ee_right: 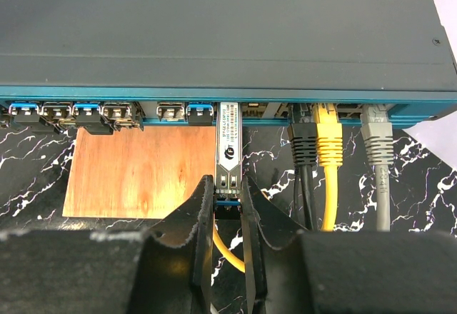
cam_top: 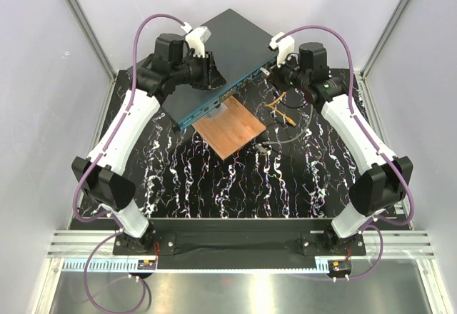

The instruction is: Insert the plug into the switch port

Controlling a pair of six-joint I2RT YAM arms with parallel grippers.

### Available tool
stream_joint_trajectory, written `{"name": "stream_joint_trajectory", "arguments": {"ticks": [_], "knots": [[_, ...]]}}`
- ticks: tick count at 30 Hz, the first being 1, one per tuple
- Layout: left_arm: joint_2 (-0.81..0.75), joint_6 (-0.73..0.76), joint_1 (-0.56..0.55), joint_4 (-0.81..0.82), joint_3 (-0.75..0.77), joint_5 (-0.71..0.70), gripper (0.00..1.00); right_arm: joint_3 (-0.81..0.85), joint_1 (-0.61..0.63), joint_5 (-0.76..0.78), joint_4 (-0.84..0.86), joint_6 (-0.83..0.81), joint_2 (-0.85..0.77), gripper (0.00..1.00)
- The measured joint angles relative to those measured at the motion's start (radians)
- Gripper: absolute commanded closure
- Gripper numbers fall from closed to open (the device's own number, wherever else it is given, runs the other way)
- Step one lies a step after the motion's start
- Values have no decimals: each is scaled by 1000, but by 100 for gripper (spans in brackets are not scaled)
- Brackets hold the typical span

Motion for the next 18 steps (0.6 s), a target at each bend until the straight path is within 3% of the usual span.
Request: {"name": "stream_joint_trajectory", "arguments": {"ticks": [18], "knots": [[0,-7,1,18,-13,6,67,0,0,0,-2,-1,-1,100]]}}
